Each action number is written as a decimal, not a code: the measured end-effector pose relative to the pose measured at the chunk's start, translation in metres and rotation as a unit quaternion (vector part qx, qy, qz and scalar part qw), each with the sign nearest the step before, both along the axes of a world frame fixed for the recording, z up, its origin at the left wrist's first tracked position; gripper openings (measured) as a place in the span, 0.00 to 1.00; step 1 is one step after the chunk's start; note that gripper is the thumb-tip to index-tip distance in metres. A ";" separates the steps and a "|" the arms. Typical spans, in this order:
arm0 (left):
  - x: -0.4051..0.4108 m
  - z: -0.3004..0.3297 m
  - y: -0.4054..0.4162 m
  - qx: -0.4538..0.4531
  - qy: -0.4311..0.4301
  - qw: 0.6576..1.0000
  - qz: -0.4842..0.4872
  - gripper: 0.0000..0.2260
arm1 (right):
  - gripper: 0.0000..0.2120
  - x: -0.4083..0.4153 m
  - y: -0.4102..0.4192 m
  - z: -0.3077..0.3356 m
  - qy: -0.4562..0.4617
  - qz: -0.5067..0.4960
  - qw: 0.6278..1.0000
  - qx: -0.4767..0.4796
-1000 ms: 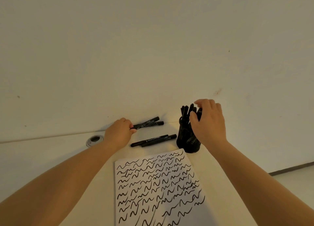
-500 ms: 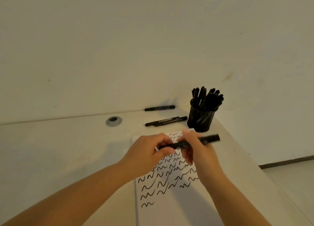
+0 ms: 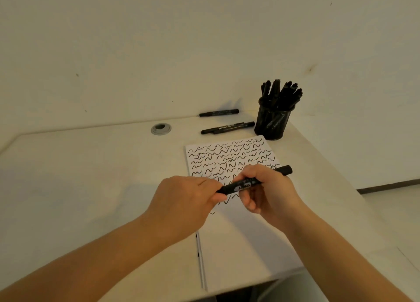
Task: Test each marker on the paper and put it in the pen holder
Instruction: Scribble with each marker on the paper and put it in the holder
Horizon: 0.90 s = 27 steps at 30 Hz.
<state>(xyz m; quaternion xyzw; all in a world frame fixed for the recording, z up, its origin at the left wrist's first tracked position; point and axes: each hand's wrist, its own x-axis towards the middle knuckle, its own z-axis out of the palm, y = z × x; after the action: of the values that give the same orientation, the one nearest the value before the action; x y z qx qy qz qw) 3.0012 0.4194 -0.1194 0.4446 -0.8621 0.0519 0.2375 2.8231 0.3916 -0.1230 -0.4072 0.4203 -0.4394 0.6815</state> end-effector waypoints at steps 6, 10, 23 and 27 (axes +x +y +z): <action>0.018 -0.008 0.012 0.231 0.167 0.958 0.012 0.12 | 0.14 -0.020 0.000 0.000 -0.017 -0.096 0.995 -0.039; 0.066 -0.020 -0.004 0.298 0.309 0.898 0.097 0.16 | 0.15 -0.063 -0.007 -0.006 0.097 -0.193 0.973 -0.076; 0.025 -0.053 -0.021 0.271 0.262 0.925 0.039 0.07 | 0.04 -0.012 0.012 -0.047 0.278 -0.081 0.936 -0.200; 0.026 -0.054 -0.022 0.272 0.271 0.923 0.042 0.08 | 0.03 -0.008 0.014 -0.046 0.279 -0.027 0.930 -0.239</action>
<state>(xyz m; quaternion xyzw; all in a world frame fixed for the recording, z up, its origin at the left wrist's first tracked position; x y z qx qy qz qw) 3.0269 0.3979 -0.1733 0.5250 -0.7266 -0.2966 0.3294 2.8147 0.4056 -0.1686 -0.6529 0.4869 -0.4137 0.4068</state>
